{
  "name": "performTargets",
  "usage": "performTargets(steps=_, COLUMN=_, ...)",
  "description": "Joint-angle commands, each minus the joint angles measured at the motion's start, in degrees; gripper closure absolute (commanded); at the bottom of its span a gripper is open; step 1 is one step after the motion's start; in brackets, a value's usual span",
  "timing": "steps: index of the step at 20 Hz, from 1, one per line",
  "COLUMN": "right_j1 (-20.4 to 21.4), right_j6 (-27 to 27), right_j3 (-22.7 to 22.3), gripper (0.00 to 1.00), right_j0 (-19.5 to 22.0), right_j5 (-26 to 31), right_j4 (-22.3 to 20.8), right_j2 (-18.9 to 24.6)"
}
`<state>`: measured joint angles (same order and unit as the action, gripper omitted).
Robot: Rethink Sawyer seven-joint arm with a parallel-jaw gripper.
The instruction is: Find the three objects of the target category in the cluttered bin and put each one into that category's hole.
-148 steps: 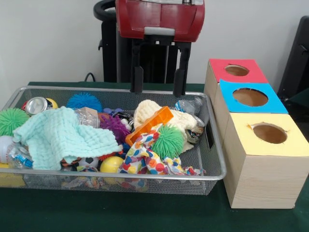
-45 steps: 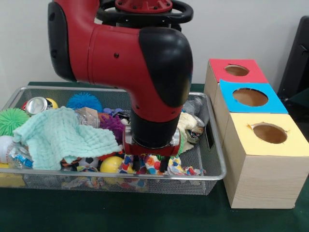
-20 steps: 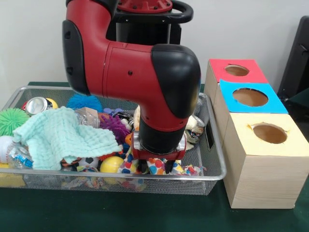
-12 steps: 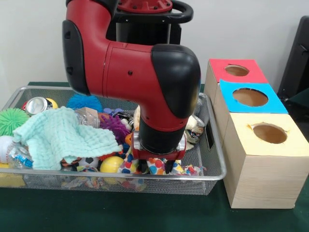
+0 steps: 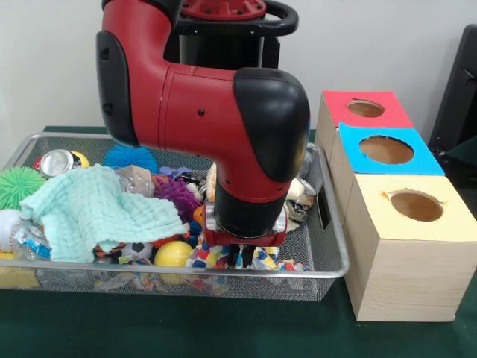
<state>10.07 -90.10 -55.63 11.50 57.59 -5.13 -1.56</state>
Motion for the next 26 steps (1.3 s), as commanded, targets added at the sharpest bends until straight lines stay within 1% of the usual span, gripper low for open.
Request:
performTargets(steps=1, right_j1=-0.6, right_j6=-6.2, right_j3=-3.6, gripper=1.0, right_j0=0.9, right_j5=3.8, right_j4=0.7, right_j2=1.9)
performTargets(steps=3, right_j1=-0.6, right_j6=-6.0, right_j3=-3.6, gripper=1.0, right_j0=0.9, right_j5=4.1, right_j4=0.7, right_j2=1.9)
performTargets(steps=6, right_j1=0.2, right_j6=-6.5, right_j3=-4.2, gripper=1.0, right_j0=0.9, right_j5=1.8, right_j4=0.8, right_j2=2.1)
performTargets(steps=12, right_j1=4.9, right_j6=-6.4, right_j3=-8.4, gripper=1.0, right_j0=1.2, right_j5=-0.4, right_j4=2.1, right_j2=3.0)
performTargets(steps=14, right_j1=7.3, right_j6=-5.7, right_j3=-10.2, gripper=1.0, right_j0=1.4, right_j5=-1.3, right_j4=2.4, right_j2=3.4)
performTargets(steps=20, right_j1=15.7, right_j6=-2.1, right_j3=-16.2, gripper=1.0, right_j0=2.4, right_j5=-0.9, right_j4=3.0, right_j2=4.3)
performTargets(steps=24, right_j1=20.5, right_j6=-0.9, right_j3=-19.0, gripper=1.0, right_j0=3.1, right_j5=-0.2, right_j4=3.8, right_j2=5.1)
performTargets(steps=26, right_j1=22.1, right_j6=-0.7, right_j3=-19.9, gripper=1.0, right_j0=3.5, right_j5=0.0, right_j4=4.3, right_j2=5.6)
